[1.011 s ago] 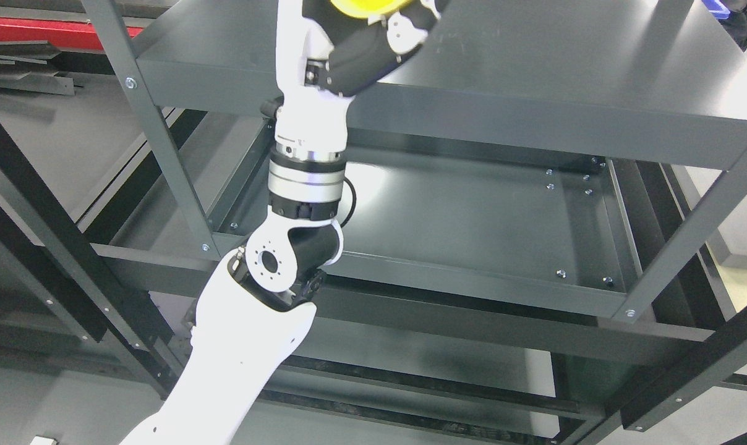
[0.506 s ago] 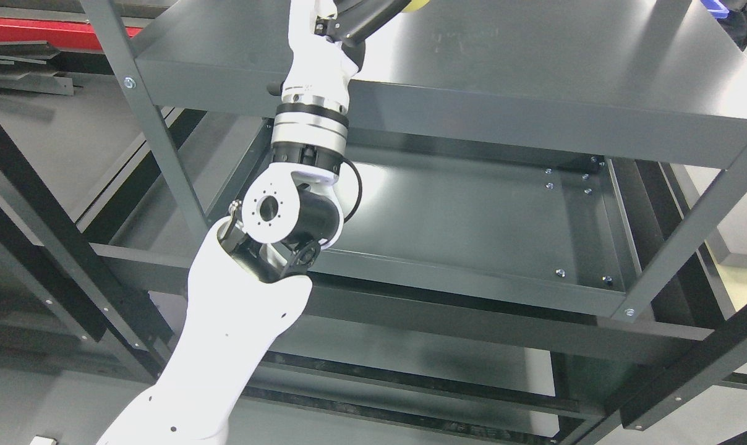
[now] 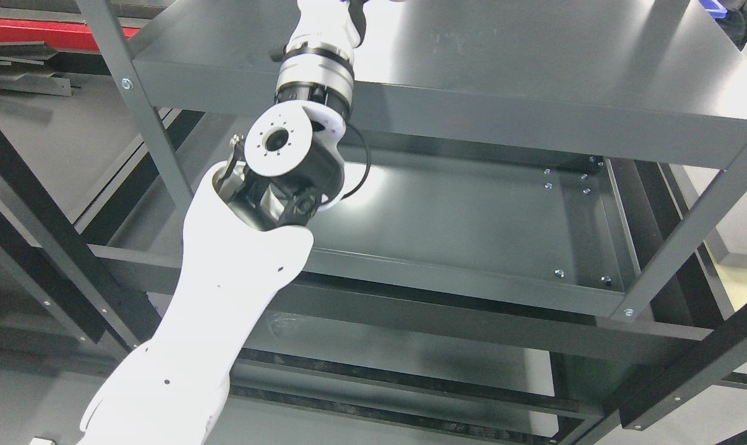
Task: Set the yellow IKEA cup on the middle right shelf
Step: 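Raise the left hand and set the cup on the upper shelf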
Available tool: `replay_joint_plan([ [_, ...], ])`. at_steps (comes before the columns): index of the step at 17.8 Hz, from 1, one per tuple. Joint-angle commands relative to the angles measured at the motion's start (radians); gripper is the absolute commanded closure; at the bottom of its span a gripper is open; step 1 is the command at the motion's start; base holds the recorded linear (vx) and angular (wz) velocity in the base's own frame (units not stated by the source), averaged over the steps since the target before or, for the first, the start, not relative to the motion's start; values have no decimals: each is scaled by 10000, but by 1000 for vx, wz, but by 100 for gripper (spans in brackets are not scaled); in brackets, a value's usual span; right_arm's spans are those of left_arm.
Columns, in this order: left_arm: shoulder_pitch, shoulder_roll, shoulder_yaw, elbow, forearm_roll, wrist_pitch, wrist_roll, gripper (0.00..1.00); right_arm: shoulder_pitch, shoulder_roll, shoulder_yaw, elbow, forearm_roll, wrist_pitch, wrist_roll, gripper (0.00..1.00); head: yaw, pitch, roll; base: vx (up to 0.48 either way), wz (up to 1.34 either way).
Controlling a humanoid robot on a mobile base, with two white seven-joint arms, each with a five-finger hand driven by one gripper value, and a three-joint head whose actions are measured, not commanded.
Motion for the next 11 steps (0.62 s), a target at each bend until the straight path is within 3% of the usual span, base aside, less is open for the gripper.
replay_joint_plan([
  [1, -965, 175, -317, 2037, 1378, 352, 459, 99, 138, -175, 169, 1, -245, 8, -8, 1, 0, 0, 0, 0, 0],
  [6, -1073, 175, -469, 2331, 2087, 1487, 1273, 96, 138, -175, 169, 1, -245, 8, -8, 1, 0, 0, 0, 0, 0],
  [11, -1210, 175, -1205, 2240, 3097, 1550, 1442, 92, 138, -175, 169, 1, -245, 8, -8, 1, 0, 0, 0, 0, 0],
])
